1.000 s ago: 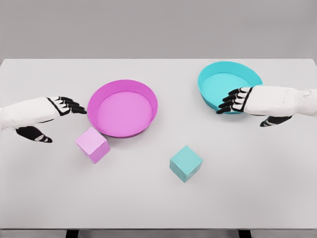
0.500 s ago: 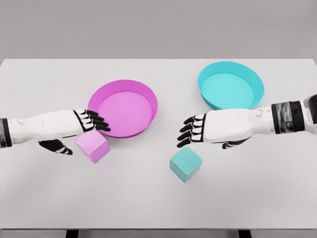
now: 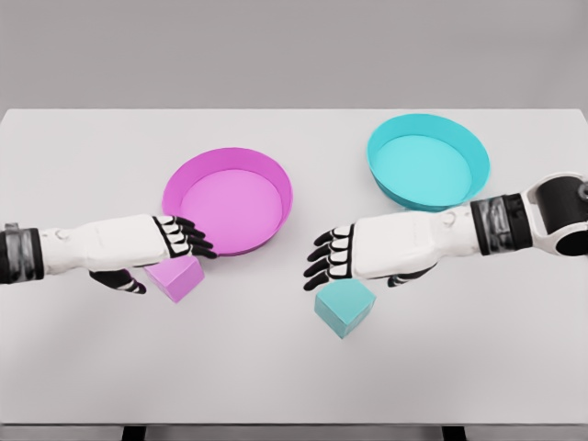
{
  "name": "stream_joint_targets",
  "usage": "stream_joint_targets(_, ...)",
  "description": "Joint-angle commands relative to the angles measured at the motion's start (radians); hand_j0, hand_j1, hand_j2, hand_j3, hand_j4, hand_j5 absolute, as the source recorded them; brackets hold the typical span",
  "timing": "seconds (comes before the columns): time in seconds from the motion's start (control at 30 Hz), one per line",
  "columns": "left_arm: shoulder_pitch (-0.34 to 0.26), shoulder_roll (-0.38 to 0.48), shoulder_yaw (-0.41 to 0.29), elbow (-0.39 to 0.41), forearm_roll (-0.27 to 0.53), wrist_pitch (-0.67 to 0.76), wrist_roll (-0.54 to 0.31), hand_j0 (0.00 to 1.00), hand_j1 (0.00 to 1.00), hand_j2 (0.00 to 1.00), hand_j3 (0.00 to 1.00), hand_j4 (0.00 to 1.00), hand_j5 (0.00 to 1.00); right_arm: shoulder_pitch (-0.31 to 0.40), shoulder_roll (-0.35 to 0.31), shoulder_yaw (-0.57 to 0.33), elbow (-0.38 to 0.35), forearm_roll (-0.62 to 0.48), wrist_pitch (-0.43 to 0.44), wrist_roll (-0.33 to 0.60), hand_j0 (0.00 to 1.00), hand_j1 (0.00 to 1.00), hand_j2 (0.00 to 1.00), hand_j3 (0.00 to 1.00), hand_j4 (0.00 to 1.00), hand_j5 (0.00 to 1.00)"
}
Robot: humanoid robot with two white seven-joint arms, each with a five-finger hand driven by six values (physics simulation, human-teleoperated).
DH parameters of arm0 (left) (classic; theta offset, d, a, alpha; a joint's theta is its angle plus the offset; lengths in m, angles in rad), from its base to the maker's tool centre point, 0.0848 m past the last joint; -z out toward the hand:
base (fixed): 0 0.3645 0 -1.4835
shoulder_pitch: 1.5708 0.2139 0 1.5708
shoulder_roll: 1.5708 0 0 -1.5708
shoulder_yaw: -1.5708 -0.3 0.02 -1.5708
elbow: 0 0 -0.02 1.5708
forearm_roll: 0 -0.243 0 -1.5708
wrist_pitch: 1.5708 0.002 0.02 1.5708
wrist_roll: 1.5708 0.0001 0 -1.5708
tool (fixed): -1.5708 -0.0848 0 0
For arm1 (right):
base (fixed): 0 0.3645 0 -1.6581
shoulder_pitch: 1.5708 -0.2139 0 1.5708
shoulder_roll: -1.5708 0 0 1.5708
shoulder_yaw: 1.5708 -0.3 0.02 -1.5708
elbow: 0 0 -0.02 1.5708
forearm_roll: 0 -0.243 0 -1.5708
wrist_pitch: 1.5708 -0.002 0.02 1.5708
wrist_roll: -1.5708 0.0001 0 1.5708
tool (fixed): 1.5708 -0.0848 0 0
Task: Place the blocks in the corresponding plates according to their colors
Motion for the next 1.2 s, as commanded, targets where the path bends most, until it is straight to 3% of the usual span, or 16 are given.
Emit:
stream_joint_targets(0.0,-0.002,0.001,-0.005,0.003,-0.004,0.002,0.000,0.96,0.96,0.96,0.96,0.96,0.96,0.000,0.007,0.011,0.000,-0.006,0.001,0.003,1.00,1.00,1.00,1.00,1.00,1.00)
stream_joint_targets(0.5,-0.014,-0.018,-0.005,0.029,-0.045,0.002,0.002,0.95,0.95,0.95,0.95,0.95,0.95,0.023,0.008,0.011,0.003,0.015,0.001,0.025,1.00,1.00,1.00,1.00,1.00,1.00)
stream_joint_targets(0.77,-0.017,-0.015,-0.005,0.032,-0.045,0.002,0.002,0.89,0.89,0.89,0.89,0.89,0.89,0.029,0.024,0.011,0.008,0.014,0.001,0.031,1.00,1.00,1.00,1.00,1.00,1.00)
stream_joint_targets(0.97,-0.017,-0.015,-0.008,0.041,-0.047,0.002,0.002,0.89,0.89,0.89,0.89,0.89,0.89,0.061,0.074,0.011,0.069,0.018,0.001,0.046,1.00,1.00,1.00,1.00,1.00,1.00)
stream_joint_targets(1.17,-0.017,-0.016,-0.008,0.056,-0.048,0.002,0.002,0.86,0.86,0.86,0.86,0.86,0.86,0.064,0.080,0.010,0.074,0.037,0.001,0.046,1.00,1.00,1.00,1.00,1.00,1.00)
